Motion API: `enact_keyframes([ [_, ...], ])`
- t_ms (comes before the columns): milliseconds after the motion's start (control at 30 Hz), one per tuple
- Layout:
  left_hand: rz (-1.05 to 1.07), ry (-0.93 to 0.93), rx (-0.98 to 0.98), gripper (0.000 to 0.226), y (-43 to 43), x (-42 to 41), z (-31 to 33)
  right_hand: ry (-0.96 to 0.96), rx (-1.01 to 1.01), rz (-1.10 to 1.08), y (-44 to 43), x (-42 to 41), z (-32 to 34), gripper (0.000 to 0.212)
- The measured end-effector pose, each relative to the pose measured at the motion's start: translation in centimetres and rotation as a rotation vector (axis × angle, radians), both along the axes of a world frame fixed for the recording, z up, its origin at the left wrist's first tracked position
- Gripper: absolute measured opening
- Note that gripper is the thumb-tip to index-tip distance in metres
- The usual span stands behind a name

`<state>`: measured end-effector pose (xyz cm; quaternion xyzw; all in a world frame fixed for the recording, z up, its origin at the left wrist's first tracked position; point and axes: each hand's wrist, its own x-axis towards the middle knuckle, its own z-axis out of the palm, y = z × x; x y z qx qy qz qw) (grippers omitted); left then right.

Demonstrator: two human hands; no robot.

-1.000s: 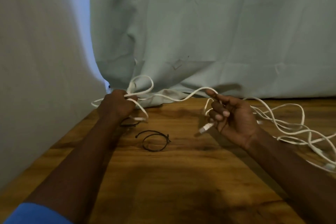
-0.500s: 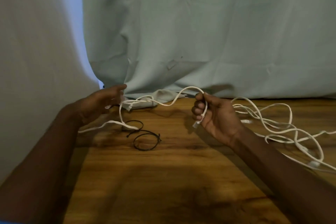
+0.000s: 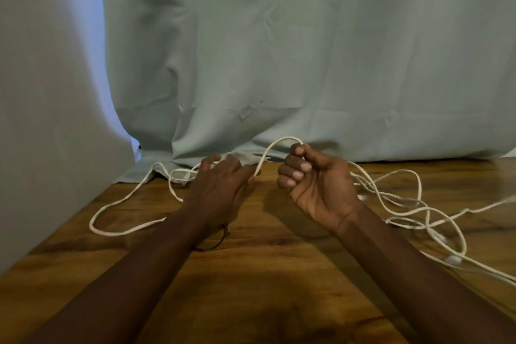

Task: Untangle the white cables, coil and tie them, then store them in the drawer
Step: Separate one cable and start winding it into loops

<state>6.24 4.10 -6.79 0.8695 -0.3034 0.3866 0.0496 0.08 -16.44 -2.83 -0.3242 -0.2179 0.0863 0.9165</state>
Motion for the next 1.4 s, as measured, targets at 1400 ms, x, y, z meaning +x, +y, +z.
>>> enact_keyframes([
  [1400,-0.053,0.037,-0.453,0.043,5.2,0.1,1.9,-0.106,-0.824,-0.152,5.2,5.0,-2.4,0.047],
])
